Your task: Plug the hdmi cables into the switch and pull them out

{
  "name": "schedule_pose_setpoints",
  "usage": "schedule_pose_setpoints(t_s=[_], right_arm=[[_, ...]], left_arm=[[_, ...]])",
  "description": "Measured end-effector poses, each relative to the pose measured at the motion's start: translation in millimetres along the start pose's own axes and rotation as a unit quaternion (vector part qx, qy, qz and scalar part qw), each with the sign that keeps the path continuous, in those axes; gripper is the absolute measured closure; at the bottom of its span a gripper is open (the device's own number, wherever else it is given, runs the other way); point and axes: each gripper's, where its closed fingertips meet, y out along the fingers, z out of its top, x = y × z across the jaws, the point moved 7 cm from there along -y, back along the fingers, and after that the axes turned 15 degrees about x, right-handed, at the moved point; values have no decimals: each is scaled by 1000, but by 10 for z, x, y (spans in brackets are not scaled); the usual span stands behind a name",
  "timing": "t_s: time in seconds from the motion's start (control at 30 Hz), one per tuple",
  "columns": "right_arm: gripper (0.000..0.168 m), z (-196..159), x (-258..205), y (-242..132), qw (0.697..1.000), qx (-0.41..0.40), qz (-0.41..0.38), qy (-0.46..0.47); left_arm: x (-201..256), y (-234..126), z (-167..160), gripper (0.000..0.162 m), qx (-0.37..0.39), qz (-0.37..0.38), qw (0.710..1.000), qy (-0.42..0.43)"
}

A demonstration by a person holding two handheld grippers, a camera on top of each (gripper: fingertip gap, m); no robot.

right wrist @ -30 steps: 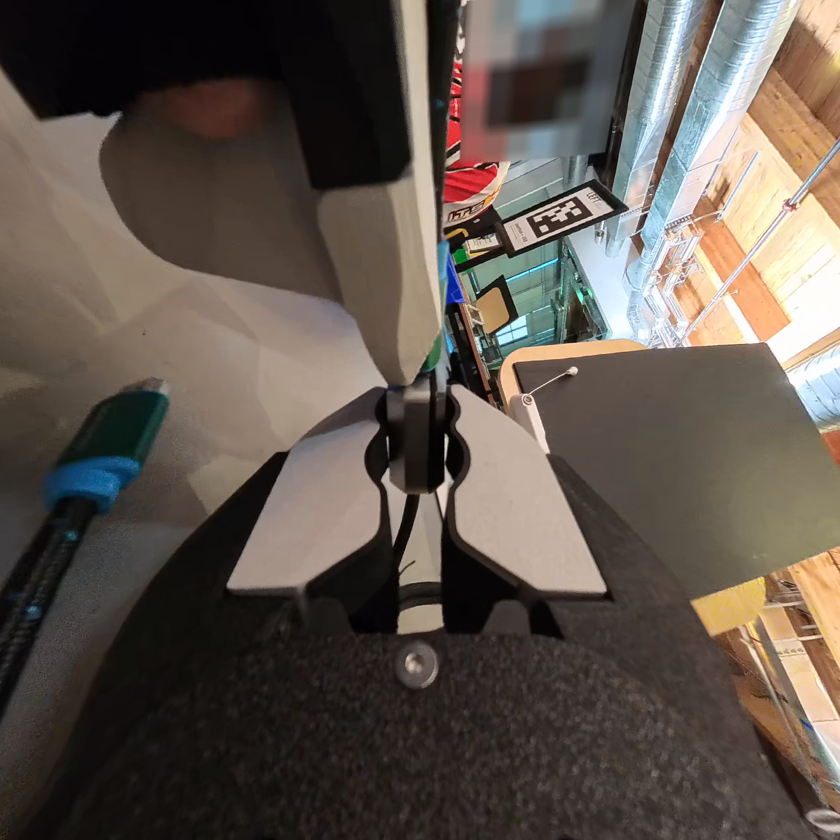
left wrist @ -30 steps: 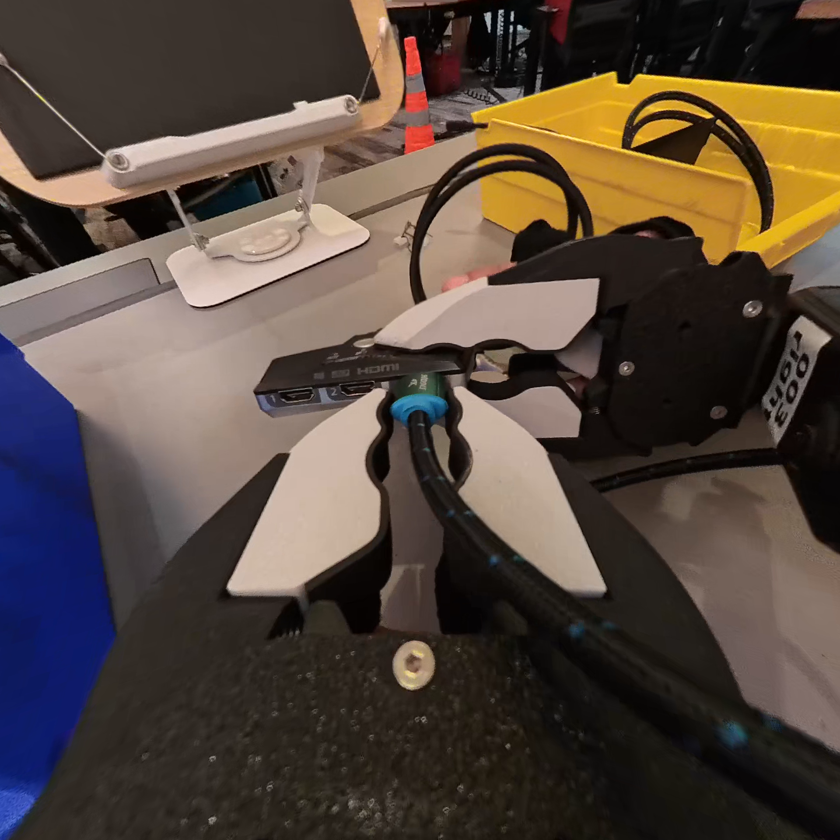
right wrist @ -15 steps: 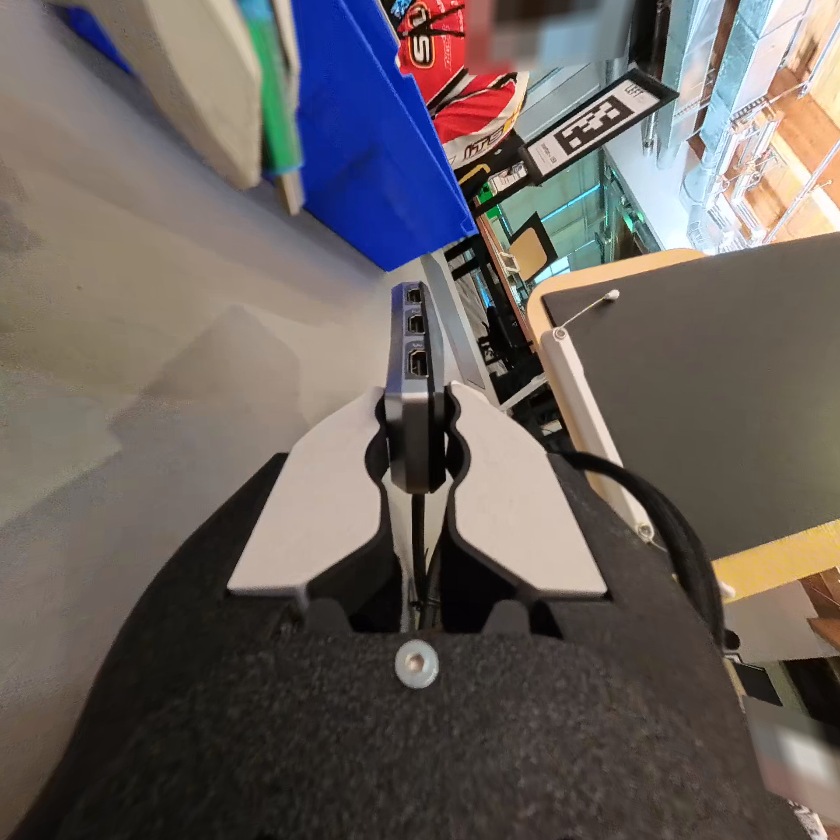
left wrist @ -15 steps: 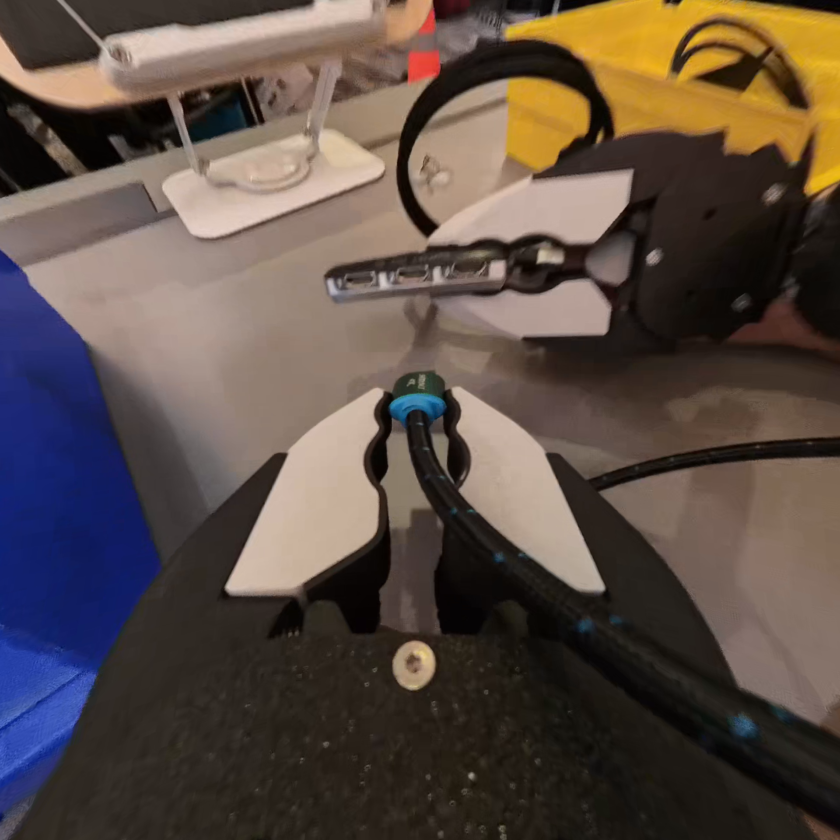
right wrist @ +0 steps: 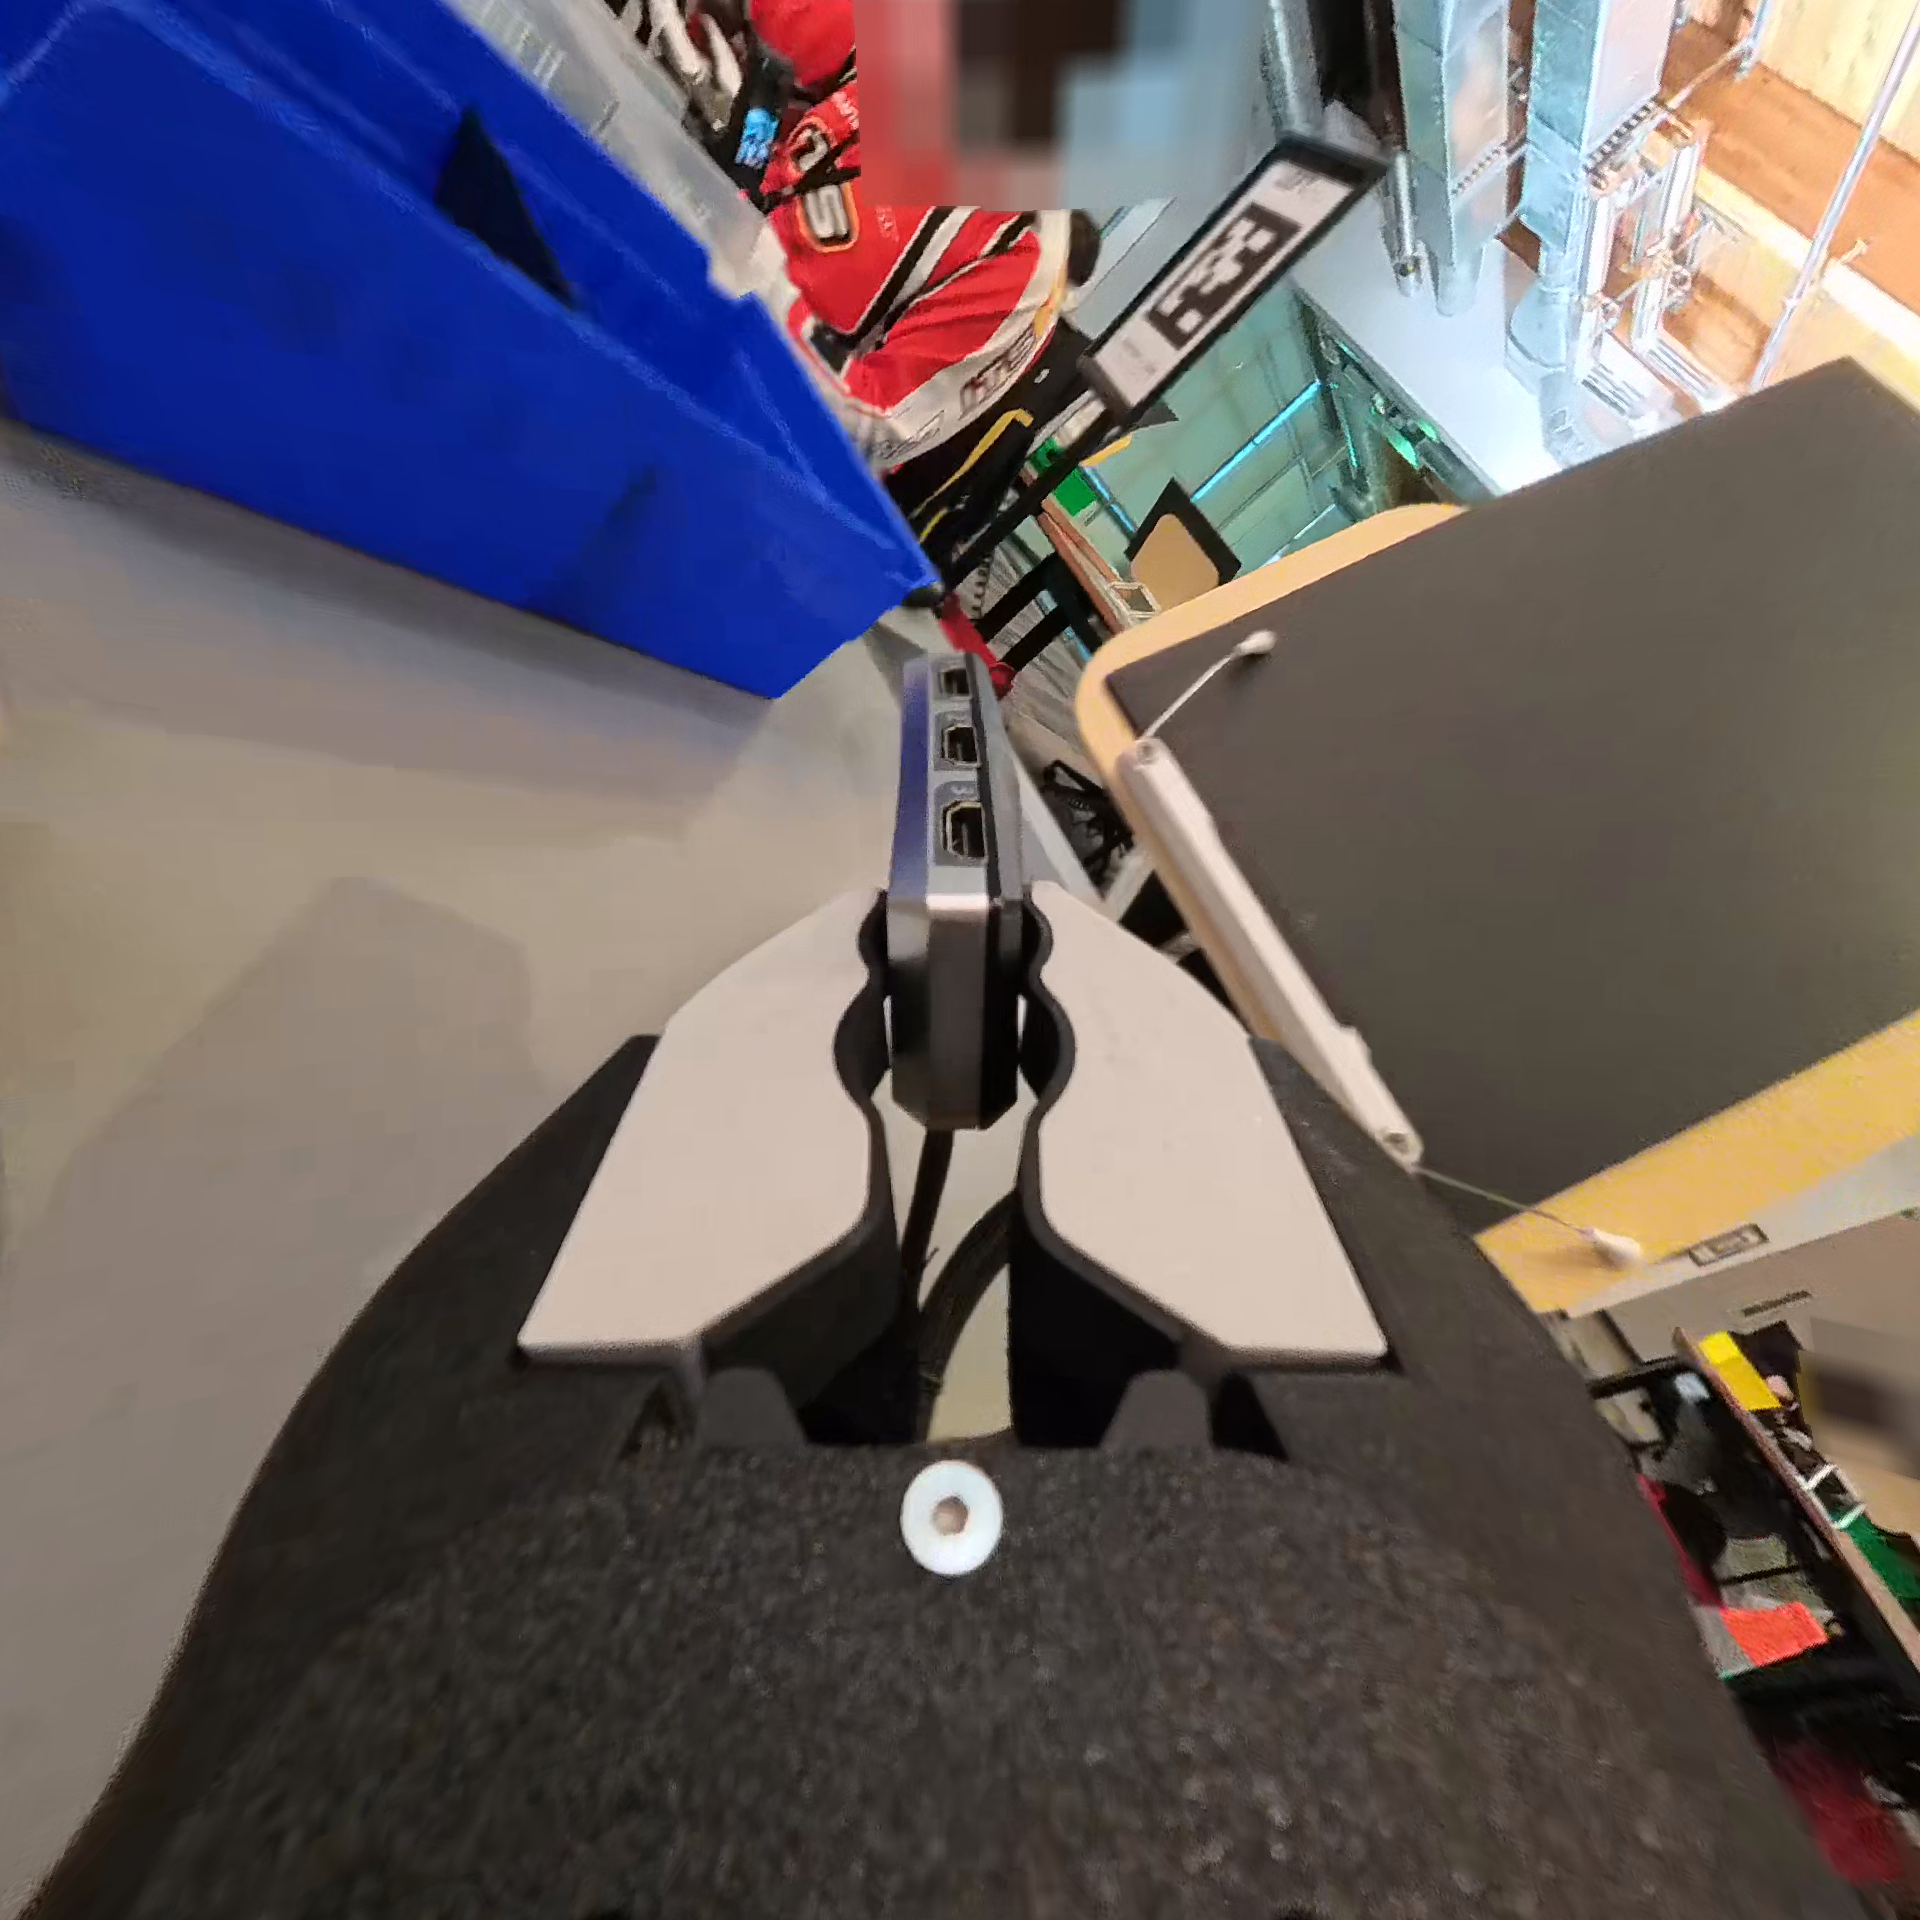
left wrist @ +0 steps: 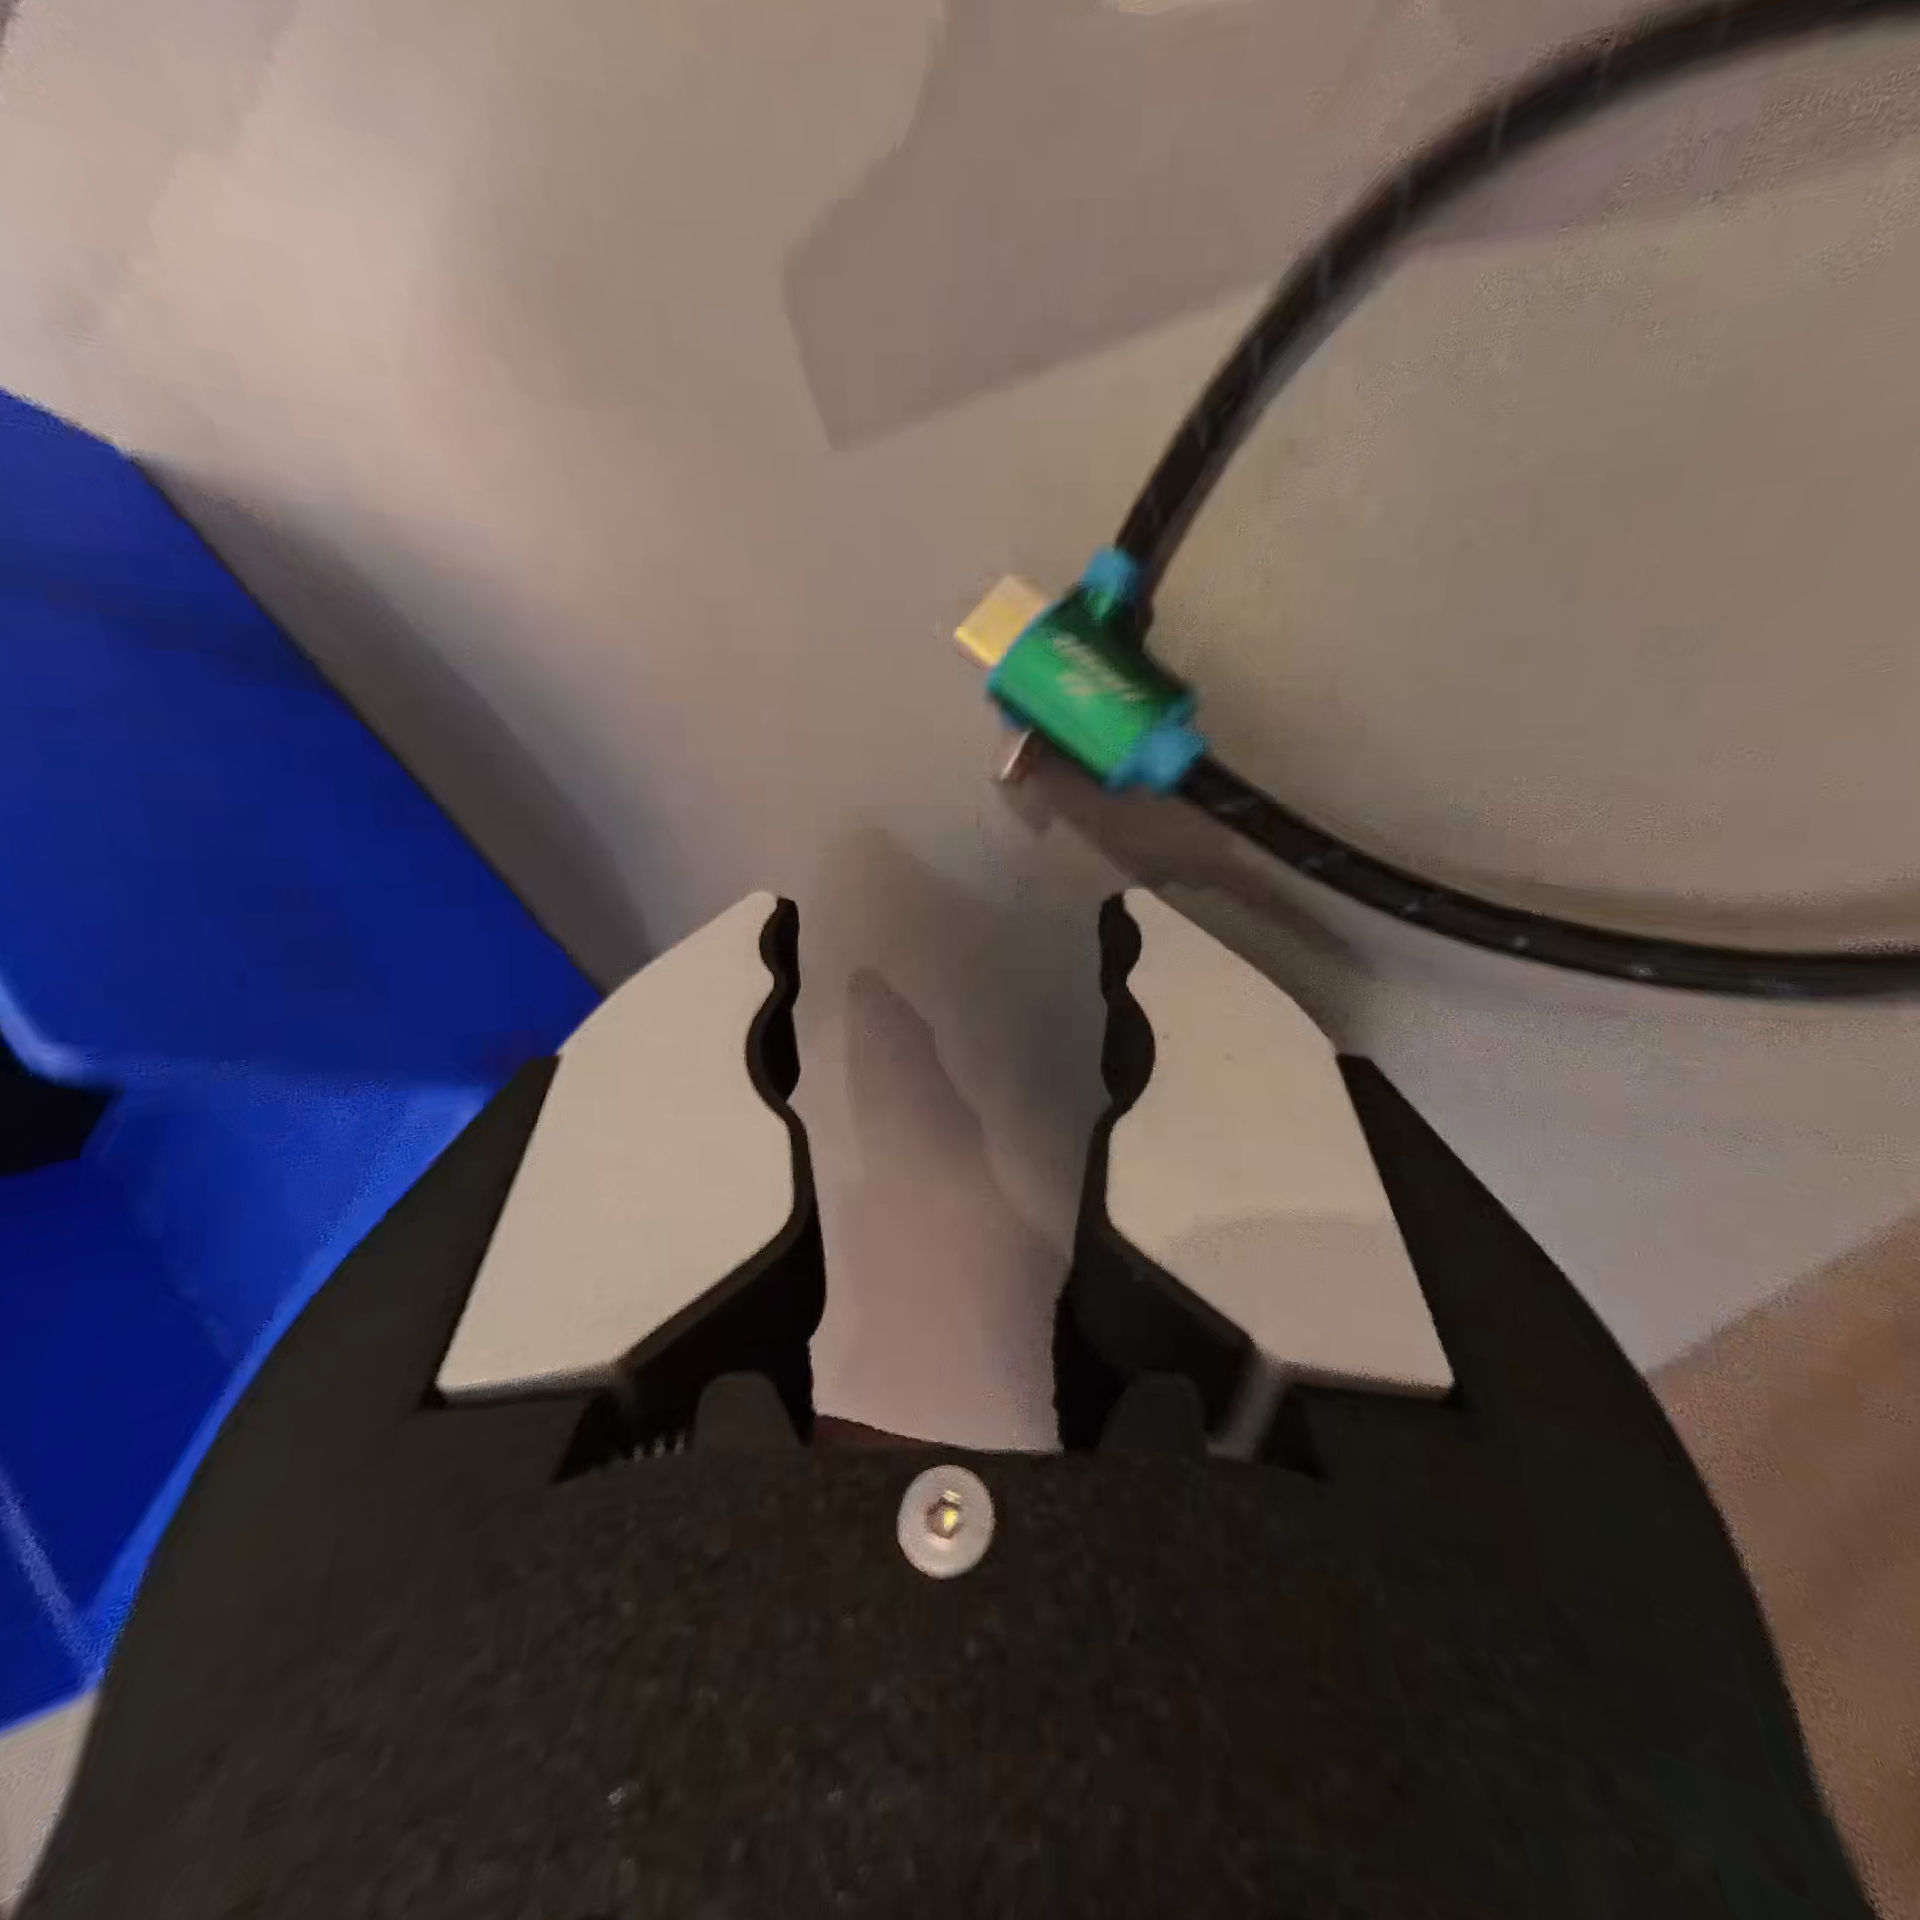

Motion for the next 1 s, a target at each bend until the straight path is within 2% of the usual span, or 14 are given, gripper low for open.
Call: schedule_pose_setpoints(t_s=[0.1,0.27,0.37,0.43,0.53,0.67,0.77,0.87,0.93,1.0], right_arm=[[148,326,565,-83,999,13,-40,34],[148,891,1894,-446,991,38,-96,87],[147,1022,2601,-641,987,43,-113,107],[147,995,2974,-751,980,75,-121,140],[147,632,3323,-884,961,109,-136,213],[147,-298,3325,-1105,914,108,-152,360],[148,-1055,3071,-1353,888,7,-148,435],[148,-1662,2701,-1584,864,-176,-67,467],[147,-1851,2477,-1674,849,-263,24,458],[148,-1912,2439,-1676,838,-305,70,448]], left_arm=[[57,-161,-188,113,16,6,1000,-23],[95,-316,-354,113,61,29,992,-105],[114,-376,-383,114,97,29,983,-151],[127,-377,-405,115,110,22,978,-177],[139,-333,-434,115,105,7,977,-184],[160,-324,-436,114,104,10,979,-176],[184,-344,-438,113,107,10,979,-175],[184,-353,-437,113,116,8,977,-178],[169,-346,-432,113,118,9,976,-184],[154,-330,-427,113,120,8,973,-196]])
